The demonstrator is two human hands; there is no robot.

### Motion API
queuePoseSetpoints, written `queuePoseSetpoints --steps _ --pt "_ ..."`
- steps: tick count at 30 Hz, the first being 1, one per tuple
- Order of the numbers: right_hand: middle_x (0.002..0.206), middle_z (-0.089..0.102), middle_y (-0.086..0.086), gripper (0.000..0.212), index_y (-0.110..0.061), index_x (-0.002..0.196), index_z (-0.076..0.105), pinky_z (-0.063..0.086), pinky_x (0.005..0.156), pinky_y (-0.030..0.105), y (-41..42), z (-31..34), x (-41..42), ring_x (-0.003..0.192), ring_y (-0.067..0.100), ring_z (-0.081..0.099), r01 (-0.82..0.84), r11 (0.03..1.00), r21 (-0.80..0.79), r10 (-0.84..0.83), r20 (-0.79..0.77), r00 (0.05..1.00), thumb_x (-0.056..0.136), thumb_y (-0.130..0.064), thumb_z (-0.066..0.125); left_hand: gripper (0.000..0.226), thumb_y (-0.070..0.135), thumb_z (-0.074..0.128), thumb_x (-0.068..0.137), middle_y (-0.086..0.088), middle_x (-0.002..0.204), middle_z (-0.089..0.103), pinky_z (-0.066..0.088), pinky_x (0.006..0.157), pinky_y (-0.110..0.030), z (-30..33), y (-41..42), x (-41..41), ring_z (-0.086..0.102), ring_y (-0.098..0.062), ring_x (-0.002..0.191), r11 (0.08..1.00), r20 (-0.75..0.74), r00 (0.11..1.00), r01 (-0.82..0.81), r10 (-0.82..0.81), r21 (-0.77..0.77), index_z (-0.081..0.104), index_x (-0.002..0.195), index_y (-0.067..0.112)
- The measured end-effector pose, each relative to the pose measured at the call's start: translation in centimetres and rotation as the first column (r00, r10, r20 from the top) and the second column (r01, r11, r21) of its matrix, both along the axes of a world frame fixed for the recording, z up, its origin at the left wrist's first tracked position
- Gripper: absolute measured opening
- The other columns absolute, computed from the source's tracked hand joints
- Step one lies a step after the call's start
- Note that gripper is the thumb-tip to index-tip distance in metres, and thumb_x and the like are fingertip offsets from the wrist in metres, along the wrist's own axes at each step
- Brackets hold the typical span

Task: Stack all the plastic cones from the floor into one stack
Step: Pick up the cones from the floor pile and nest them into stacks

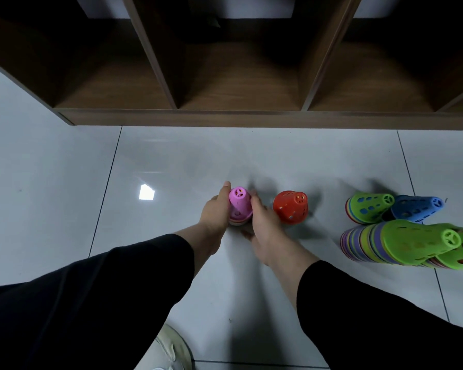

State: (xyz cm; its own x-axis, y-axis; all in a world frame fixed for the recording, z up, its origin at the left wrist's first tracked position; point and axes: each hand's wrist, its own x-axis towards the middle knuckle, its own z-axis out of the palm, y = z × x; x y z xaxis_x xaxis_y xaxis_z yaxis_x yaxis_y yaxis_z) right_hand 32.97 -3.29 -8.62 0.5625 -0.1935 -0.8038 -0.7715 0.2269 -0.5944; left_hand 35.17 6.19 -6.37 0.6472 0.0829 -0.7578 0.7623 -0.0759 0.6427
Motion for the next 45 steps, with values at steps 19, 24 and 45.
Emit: queuePoseSetpoints --steps 19,24,45 --pt "0.104 0.071 0.011 0.065 -0.017 0.094 0.066 0.05 0.084 0.033 2.1 3.8 0.0 0.098 0.026 0.065 -0.101 0.939 -0.329 0.159 0.156 0.975 0.088 -0.075 0.038 0.041 0.046 0.044 0.096 -0.008 0.101 0.075 0.056 0.081 -0.034 2.9 1.8 -0.7 0.069 -0.016 0.083 0.989 0.104 0.991 -0.068 0.082 -0.135 0.074 0.107 0.02" --pt "0.11 0.063 0.008 0.053 -0.018 0.102 0.064 0.046 0.086 0.033 1.3 9.7 -1.0 0.103 0.022 0.059 -0.095 0.917 -0.388 0.251 0.373 0.893 0.097 -0.062 0.035 0.038 0.043 0.04 0.101 0.0 0.099 0.075 0.058 0.084 -0.036 8.8 1.9 -1.0 0.068 -0.017 0.092 0.99 0.28 0.96 0.013 0.026 -0.138 0.076 0.096 0.034" --pt "0.086 0.062 -0.02 0.065 -0.037 0.098 0.066 0.041 0.086 0.031 -8.6 6.9 -3.6 0.094 0.014 0.058 0.065 0.941 -0.333 -0.007 0.174 0.985 0.075 -0.083 0.026 0.057 0.071 0.028 0.096 0.011 0.086 0.062 0.043 0.079 -0.027 6.5 -9.7 -1.5 0.055 -0.003 0.081 0.994 0.035 0.999 -0.02 0.024 -0.111 0.062 0.092 0.026"
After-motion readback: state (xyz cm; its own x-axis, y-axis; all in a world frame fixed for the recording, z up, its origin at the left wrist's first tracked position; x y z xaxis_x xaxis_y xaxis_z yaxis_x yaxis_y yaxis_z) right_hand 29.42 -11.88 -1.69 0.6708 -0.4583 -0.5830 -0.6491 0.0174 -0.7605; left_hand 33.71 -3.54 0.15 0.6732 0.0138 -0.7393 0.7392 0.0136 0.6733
